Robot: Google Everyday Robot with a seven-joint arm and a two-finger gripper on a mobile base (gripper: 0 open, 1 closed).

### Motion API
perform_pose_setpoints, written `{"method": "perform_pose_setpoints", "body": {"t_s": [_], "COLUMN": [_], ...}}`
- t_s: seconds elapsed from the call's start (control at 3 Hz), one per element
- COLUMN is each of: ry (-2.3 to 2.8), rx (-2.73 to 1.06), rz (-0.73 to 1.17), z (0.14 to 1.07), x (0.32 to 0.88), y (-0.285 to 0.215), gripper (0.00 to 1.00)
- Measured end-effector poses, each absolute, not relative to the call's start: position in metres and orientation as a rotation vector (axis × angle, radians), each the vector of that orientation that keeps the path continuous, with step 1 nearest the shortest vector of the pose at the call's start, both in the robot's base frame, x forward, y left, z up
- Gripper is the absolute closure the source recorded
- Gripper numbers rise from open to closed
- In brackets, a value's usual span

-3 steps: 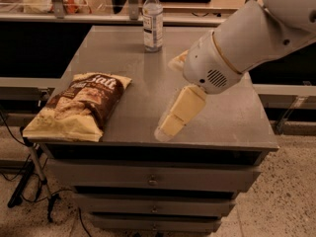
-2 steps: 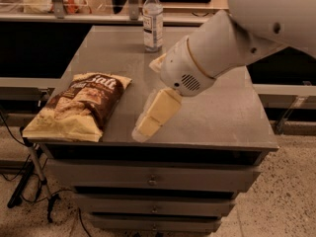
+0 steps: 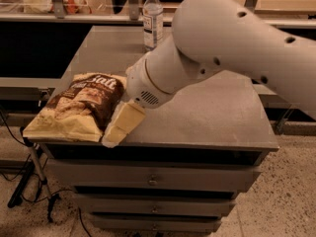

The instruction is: Pick brown chip bag

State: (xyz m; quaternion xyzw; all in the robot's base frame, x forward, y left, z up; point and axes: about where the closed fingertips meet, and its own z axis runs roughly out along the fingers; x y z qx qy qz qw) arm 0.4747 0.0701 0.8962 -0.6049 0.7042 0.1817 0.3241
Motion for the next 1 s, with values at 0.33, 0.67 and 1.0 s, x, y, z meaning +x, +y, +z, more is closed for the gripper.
{"method": "perform_pose_setpoints", "body": {"t_s": [0.33, 0.67, 1.0], "ry": [1.841, 1.855, 1.879], "rx": [-1.581, -1.57, -1.557], "rz": [0.46, 0.469, 0.479], "z": [0.883, 0.872, 0.865], "x": [0.486, 0.493, 0.499], "y": [0.086, 0.095, 0.098], "gripper": [0.0, 0.18, 0.41]}}
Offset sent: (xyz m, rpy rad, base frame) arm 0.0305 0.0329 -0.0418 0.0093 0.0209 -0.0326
